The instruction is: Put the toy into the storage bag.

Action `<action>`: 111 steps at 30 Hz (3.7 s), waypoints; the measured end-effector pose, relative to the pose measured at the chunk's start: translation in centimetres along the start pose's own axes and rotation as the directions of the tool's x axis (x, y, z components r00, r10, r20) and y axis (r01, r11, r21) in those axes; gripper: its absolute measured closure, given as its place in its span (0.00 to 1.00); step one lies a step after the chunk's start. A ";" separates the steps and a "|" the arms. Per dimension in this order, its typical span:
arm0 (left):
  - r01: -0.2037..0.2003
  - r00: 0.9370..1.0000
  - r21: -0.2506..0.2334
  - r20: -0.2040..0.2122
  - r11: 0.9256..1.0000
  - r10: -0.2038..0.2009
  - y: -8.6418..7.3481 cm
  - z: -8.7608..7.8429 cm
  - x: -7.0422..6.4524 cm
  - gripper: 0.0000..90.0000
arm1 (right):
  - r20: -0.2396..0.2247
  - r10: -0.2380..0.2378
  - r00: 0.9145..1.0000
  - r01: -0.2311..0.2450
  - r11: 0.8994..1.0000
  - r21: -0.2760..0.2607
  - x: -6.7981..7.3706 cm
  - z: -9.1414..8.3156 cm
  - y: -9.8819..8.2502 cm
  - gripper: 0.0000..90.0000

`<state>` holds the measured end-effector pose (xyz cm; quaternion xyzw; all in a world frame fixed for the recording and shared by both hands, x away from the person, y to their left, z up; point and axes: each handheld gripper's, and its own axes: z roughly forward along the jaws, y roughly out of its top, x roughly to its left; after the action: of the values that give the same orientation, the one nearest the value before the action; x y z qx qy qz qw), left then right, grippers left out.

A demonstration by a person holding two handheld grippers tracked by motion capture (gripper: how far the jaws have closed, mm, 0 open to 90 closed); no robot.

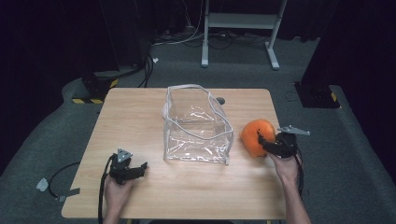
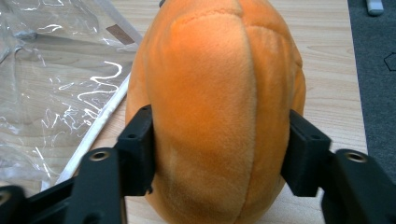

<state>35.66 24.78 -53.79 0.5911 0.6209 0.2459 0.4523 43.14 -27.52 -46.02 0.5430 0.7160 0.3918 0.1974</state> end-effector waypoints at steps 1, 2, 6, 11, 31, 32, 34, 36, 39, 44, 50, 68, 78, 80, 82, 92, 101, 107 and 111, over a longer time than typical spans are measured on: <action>-0.001 1.000 0.000 0.000 1.000 0.001 0.0 0.0 0.0 0.20 | 0.000 0.000 1.000 0.000 1.000 0.000 0.0 0.0 0.0 0.51; 0.000 1.000 0.000 0.000 1.000 0.000 0.0 0.0 0.0 0.20 | -0.004 0.003 1.000 -0.003 1.000 -0.001 0.0 -0.1 0.0 0.54; -0.001 1.000 0.000 -0.002 1.000 0.001 0.0 0.0 0.0 0.20 | -0.013 0.009 1.000 -0.009 1.000 -0.013 0.1 -0.3 0.0 0.66; 0.001 1.000 0.000 -0.002 1.000 -0.001 0.0 0.0 0.0 0.20 | -0.034 0.019 0.999 -0.020 0.999 -0.026 0.2 -0.7 0.2 0.72; 0.013 1.000 -0.007 -0.002 1.000 -0.013 0.0 0.0 -0.1 0.20 | -0.119 -0.014 0.993 0.010 0.999 -0.040 1.7 -2.1 1.6 0.72; 0.012 1.000 -0.006 -0.002 1.000 -0.012 0.0 0.0 -0.1 0.20 | -0.124 -0.008 0.992 0.004 0.999 -0.039 1.7 -2.3 1.6 0.72; 0.011 1.000 -0.005 -0.002 1.000 -0.011 0.0 0.0 -0.1 0.20 | -0.124 -0.009 0.992 0.004 0.999 -0.038 1.7 -2.4 1.6 0.72; 0.013 1.000 -0.007 -0.002 1.000 -0.013 0.0 0.0 -0.1 0.20 | -0.126 -0.011 0.992 0.006 0.999 -0.041 1.8 -2.7 1.6 0.72; 0.014 1.000 -0.007 -0.002 1.000 -0.014 0.0 0.0 -0.1 0.20 | -0.134 -0.018 0.991 0.012 0.999 -0.043 2.0 -3.1 1.8 0.72; 0.016 1.000 -0.009 -0.002 1.000 -0.016 0.0 0.0 -0.1 0.20 | -0.141 -0.025 0.990 0.018 0.998 -0.053 2.1 -3.7 2.2 0.72; 0.015 1.000 -0.009 -0.002 1.000 -0.015 0.0 0.0 -0.1 0.20 | -0.148 -0.035 0.988 0.026 0.998 -0.061 2.2 -4.3 2.5 0.72; 0.015 1.000 -0.008 -0.002 1.000 -0.015 0.0 0.0 -0.1 0.20 | -0.162 -0.062 0.985 0.049 0.995 -0.086 2.4 -6.3 4.1 0.71; 0.012 1.000 -0.007 -0.001 1.000 -0.012 0.0 0.0 -0.1 0.20 | -0.175 -0.077 0.981 0.062 0.994 -0.092 2.7 -7.2 5.1 0.71; 0.016 1.000 -0.009 -0.002 1.000 -0.016 0.0 0.0 -0.1 0.20 | -0.177 -0.081 0.981 0.065 0.993 -0.096 2.7 -7.3 5.3 0.71; 0.015 1.000 -0.009 -0.001 1.000 -0.015 0.0 0.0 -0.1 0.20 | -0.180 -0.086 0.980 0.068 0.992 -0.104 2.8 -7.6 5.6 0.71; 0.012 1.000 -0.007 -0.001 1.000 -0.012 0.0 0.0 -0.1 0.20 | -0.195 -0.114 0.974 0.087 0.986 -0.142 3.5 -9.3 7.1 0.71; 0.013 1.000 -0.007 -0.001 1.000 -0.013 0.0 0.0 -0.1 0.20 | -0.227 -0.138 0.964 0.102 0.981 -0.164 4.2 -10.1 8.4 0.71; 0.015 1.000 -0.009 0.000 1.000 -0.015 0.0 0.0 -0.1 0.20 | -0.236 -0.152 0.960 0.114 0.979 -0.170 4.6 -10.4 9.1 0.71; 0.014 1.000 -0.009 -0.001 1.000 -0.014 0.0 0.0 -0.1 0.20 | -0.252 -0.170 0.953 0.126 0.975 -0.181 5.1 -10.9 9.7 0.71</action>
<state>35.65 24.68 -53.80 0.5847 0.6241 0.2457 0.4564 39.77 -25.55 -31.10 0.4122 0.7403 0.5025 0.1720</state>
